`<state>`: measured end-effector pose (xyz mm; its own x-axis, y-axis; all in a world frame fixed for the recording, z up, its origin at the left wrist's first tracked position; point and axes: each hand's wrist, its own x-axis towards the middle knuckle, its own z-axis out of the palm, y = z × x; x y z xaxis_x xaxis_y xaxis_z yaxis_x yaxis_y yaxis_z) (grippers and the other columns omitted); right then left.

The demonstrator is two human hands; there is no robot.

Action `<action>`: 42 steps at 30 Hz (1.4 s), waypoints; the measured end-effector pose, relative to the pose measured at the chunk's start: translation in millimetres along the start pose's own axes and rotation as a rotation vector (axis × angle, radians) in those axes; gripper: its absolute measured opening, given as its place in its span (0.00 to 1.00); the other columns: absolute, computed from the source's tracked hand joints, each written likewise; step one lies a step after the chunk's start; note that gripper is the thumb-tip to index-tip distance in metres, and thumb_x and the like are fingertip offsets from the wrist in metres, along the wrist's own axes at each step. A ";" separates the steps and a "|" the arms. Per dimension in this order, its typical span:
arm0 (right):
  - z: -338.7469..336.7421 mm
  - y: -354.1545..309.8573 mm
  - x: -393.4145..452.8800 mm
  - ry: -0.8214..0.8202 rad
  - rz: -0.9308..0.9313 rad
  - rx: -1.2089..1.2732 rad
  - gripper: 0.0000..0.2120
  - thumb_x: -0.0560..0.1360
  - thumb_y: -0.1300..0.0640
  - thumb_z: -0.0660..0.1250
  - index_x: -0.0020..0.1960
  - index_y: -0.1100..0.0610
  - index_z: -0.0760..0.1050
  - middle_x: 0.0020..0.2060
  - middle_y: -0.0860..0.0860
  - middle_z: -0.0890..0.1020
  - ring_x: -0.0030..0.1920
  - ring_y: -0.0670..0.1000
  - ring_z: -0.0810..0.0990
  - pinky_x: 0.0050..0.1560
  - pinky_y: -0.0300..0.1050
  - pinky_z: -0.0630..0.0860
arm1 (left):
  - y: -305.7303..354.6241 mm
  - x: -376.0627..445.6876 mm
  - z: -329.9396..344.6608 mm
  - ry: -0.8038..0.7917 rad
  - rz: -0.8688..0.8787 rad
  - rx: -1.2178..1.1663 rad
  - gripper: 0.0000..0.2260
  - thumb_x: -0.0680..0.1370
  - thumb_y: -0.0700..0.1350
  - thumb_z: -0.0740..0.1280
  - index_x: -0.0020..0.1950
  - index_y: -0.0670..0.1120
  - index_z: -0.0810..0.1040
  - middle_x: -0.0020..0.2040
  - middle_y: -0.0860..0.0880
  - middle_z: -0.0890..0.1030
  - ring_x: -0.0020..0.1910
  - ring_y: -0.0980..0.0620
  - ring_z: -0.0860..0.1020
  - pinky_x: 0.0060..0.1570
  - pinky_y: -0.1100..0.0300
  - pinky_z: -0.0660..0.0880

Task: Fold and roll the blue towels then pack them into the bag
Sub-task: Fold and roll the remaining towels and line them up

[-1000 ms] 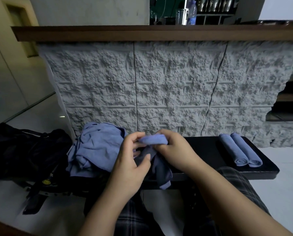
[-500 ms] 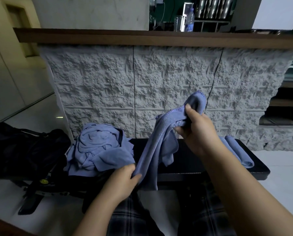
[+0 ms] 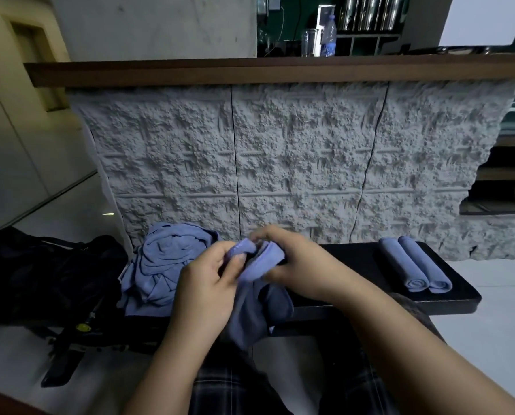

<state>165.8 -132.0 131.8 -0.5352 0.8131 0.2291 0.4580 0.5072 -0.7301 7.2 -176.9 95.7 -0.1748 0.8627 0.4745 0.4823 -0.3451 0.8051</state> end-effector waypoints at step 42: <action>5.5 23.6 -3.8 0.461 0.478 0.731 0.19 0.68 0.42 0.71 0.42 0.59 0.79 0.37 0.59 0.81 0.38 0.54 0.79 0.41 0.47 0.72 | -11.8 0.4 15.9 0.011 -0.254 -0.433 0.08 0.79 0.38 0.62 0.53 0.50 0.78 0.49 0.51 0.83 0.54 0.52 0.79 0.57 0.56 0.73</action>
<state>174.7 -124.7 110.2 -0.0077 0.9969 -0.0789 -0.0809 -0.0793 -0.9936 15.1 -166.5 80.7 -0.2502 0.9364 0.2461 0.0231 -0.2483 0.9684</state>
